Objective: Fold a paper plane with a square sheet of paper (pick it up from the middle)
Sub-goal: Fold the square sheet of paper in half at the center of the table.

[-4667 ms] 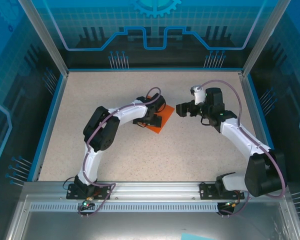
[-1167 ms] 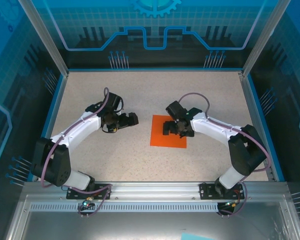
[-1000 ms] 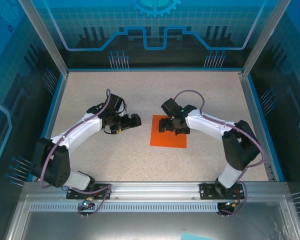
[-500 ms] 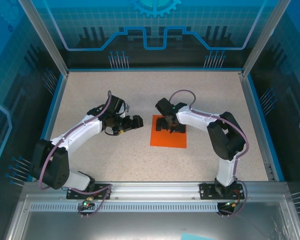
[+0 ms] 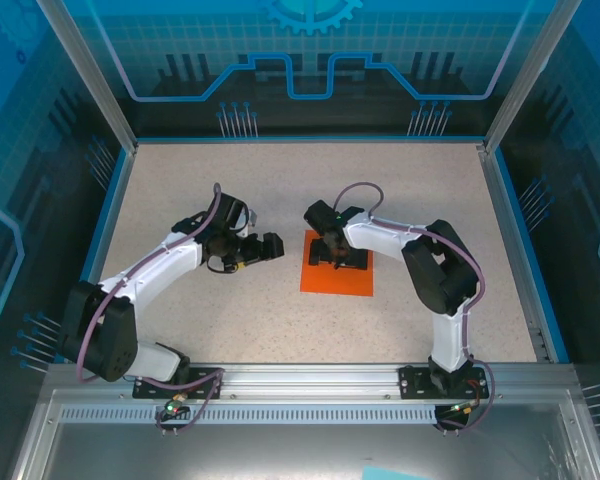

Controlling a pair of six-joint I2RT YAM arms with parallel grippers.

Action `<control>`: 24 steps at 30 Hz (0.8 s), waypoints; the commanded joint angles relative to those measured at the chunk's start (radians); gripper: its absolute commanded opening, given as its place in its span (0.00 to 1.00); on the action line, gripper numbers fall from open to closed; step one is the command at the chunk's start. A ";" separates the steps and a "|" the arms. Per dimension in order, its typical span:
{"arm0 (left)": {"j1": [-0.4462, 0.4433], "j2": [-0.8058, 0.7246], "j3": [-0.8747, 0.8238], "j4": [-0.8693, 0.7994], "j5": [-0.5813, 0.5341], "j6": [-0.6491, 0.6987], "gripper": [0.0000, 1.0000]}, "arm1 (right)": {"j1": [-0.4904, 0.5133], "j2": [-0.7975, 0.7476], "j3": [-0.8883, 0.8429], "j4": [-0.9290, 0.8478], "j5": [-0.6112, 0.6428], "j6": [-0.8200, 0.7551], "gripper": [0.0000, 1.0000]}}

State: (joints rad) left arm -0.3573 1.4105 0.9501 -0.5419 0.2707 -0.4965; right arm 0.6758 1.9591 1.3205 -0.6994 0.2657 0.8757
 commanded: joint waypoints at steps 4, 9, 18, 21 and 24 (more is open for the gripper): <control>0.006 -0.022 -0.019 -0.020 0.017 0.027 0.99 | 0.010 0.052 -0.022 -0.009 0.016 0.013 0.98; 0.007 -0.034 -0.030 -0.015 0.022 0.023 0.99 | 0.011 0.075 -0.039 0.026 -0.012 0.015 0.95; 0.011 -0.037 -0.048 -0.022 0.018 0.028 0.99 | 0.013 0.108 -0.083 0.071 -0.023 0.004 0.91; 0.012 -0.038 -0.055 -0.023 0.019 0.028 0.99 | 0.014 0.107 -0.092 0.079 -0.023 -0.004 0.89; 0.012 -0.035 -0.059 -0.025 0.018 0.030 0.99 | 0.012 0.103 -0.105 0.087 -0.019 -0.013 0.87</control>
State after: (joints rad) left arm -0.3553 1.3975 0.9066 -0.5446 0.2707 -0.4900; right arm 0.6811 1.9656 1.2884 -0.6403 0.2657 0.8665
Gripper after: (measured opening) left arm 0.986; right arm 0.873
